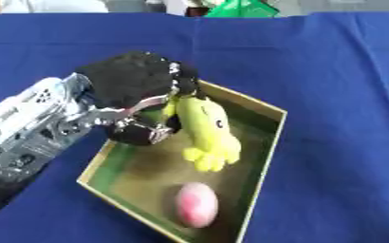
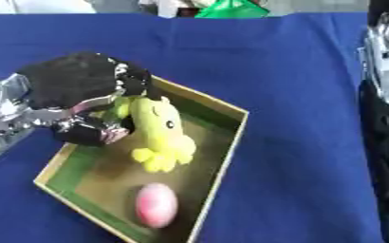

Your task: Pick up objects on the table and place them in the box.

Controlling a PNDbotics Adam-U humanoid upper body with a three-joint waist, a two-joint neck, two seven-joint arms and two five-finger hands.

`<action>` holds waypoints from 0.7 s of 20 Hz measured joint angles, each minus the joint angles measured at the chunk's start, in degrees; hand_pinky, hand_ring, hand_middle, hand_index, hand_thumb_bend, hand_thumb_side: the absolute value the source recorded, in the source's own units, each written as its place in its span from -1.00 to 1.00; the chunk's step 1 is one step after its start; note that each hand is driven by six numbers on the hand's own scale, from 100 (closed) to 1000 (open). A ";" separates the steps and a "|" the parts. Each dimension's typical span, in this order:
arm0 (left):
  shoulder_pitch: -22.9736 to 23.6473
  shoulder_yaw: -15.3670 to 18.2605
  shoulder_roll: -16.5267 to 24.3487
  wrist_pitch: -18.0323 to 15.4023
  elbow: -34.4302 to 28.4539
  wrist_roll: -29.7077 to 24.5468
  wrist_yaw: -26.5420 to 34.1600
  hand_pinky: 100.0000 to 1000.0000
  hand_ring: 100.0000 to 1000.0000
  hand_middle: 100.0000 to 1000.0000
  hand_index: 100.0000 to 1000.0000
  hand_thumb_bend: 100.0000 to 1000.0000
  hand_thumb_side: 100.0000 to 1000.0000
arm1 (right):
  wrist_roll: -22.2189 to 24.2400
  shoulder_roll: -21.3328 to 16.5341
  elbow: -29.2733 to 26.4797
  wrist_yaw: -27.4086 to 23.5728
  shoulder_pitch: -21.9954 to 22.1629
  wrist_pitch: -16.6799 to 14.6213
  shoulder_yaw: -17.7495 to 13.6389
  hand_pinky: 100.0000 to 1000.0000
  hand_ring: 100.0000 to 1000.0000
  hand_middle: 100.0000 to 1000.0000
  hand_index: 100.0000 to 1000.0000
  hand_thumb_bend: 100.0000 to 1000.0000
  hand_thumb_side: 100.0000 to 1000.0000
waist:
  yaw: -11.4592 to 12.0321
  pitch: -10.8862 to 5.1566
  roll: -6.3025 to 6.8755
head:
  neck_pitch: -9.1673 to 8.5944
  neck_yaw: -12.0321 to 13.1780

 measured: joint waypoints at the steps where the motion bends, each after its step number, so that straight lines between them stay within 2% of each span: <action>1: 0.18 -0.31 0.00 0.04 0.00 -0.97 0.31 -0.23 0.15 0.37 0.57 -0.62 -0.83 | 0.00 0.00 -0.03 0.00 0.11 0.01 0.00 0.42 0.81 0.22 0.63 0.44 1.00 | 0.04 0.00 0.03 | 0.01 -0.01; 2: 0.37 -0.58 0.00 0.05 0.00 -2.02 0.71 -0.19 0.18 0.40 0.61 -0.55 -0.78 | -0.01 0.00 -0.07 0.00 0.16 0.01 0.00 0.42 0.81 0.22 0.63 0.44 1.00 | 0.04 -0.01 0.03 | 0.02 -0.02; 5: 0.43 -0.96 0.00 -0.06 -0.35 -4.96 1.63 0.09 0.50 0.62 0.84 -0.23 -0.67 | -0.02 0.00 -0.20 0.00 0.16 0.02 0.00 0.42 0.81 0.22 0.63 0.44 1.00 | 0.11 -0.03 0.00 | 0.09 -0.02; 10: 0.91 0.10 0.03 -0.13 -2.80 -7.14 0.03 0.26 0.67 0.75 0.96 0.20 -0.54 | -0.06 0.00 -0.27 0.00 0.19 0.06 0.00 0.42 0.81 0.22 0.63 0.44 1.00 | 0.39 -0.04 0.00 | 0.18 -0.04; 11: 0.98 0.38 0.04 -0.07 -3.10 -7.23 -0.53 0.28 0.69 0.76 0.98 0.23 -0.55 | -0.07 0.00 -0.28 -0.01 0.20 0.08 0.00 0.42 0.81 0.22 0.63 0.44 1.00 | 0.45 -0.04 -0.01 | 0.18 -0.04; 13: 1.18 0.76 0.04 0.01 -3.58 -7.34 -1.28 0.27 0.69 0.76 0.98 0.18 -0.62 | -0.13 -0.04 -0.30 -0.05 0.35 0.13 0.00 0.42 0.81 0.22 0.63 0.44 1.00 | 0.50 -0.04 -0.01 | 0.18 -0.04; 14: 1.36 0.85 0.04 0.04 -3.76 -7.37 -1.50 0.25 0.67 0.74 0.97 0.02 -0.77 | -0.16 -0.07 -0.31 -0.12 0.51 0.16 0.00 0.42 0.81 0.22 0.63 0.44 1.00 | 0.53 -0.04 -0.01 | 0.18 -0.04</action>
